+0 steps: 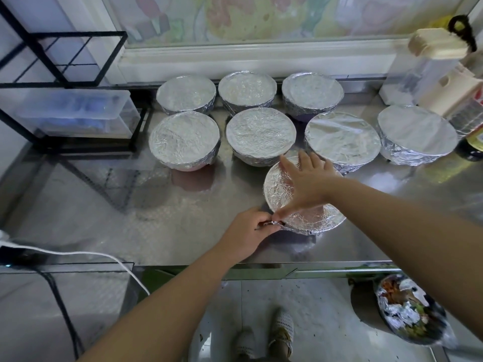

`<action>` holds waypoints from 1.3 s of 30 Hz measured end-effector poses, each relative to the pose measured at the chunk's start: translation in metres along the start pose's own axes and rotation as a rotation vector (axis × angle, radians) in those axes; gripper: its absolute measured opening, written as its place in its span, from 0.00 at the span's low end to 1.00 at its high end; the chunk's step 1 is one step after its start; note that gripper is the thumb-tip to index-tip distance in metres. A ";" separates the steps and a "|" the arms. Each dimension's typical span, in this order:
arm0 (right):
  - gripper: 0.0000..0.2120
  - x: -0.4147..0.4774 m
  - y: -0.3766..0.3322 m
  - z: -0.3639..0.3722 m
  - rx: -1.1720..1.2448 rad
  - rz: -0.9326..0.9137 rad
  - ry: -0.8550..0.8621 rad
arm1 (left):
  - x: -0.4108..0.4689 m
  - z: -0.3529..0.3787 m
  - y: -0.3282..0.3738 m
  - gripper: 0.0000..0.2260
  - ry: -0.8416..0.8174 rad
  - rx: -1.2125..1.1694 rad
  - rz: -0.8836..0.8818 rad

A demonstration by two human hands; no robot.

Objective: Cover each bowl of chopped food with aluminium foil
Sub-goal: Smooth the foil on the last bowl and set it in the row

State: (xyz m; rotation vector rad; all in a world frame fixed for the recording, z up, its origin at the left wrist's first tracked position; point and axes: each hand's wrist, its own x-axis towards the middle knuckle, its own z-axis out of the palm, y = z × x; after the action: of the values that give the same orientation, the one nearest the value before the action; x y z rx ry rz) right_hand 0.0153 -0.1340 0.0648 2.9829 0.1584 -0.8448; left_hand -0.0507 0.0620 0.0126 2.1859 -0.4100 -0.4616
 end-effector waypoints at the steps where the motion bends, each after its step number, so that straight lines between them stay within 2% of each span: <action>1: 0.77 0.000 0.000 0.000 0.002 0.001 0.004 | 0.001 -0.001 0.000 0.08 -0.007 -0.026 -0.018; 5: 0.77 -0.001 0.001 0.001 0.009 -0.013 0.009 | 0.005 -0.007 0.001 0.11 -0.081 -0.281 -0.199; 8: 0.77 -0.002 0.002 0.001 0.008 -0.014 0.002 | 0.009 -0.009 0.004 0.08 -0.127 -0.512 -0.321; 13: 0.77 -0.003 0.001 0.001 0.015 -0.009 -0.012 | 0.011 -0.007 0.008 0.07 -0.033 -0.873 -0.542; 18: 0.77 -0.004 -0.001 0.001 0.004 0.000 -0.011 | 0.014 -0.004 0.016 0.04 0.068 -1.067 -0.687; 22: 0.76 -0.005 -0.001 0.001 0.015 -0.001 -0.002 | 0.013 -0.005 0.026 0.08 0.124 -1.164 -0.765; 26: 0.76 -0.005 -0.001 0.001 0.010 0.001 0.007 | 0.014 -0.017 0.036 0.10 0.092 -1.172 -0.794; 30: 0.77 -0.004 -0.001 0.002 0.021 0.006 0.009 | 0.019 -0.042 0.062 0.09 -0.039 -1.133 -0.832; 33: 0.77 -0.003 -0.001 0.002 0.030 0.006 0.008 | 0.022 -0.056 0.084 0.14 -0.139 -1.113 -0.825; 39: 0.77 -0.003 -0.004 0.003 0.015 0.021 0.008 | 0.037 -0.066 0.092 0.15 -0.211 -1.161 -0.911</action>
State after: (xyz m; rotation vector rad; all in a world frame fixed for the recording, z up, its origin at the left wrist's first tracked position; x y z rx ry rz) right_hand 0.0108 -0.1308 0.0637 2.9961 0.1210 -0.8360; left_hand 0.0005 0.0360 0.1171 1.0534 0.6696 -1.0792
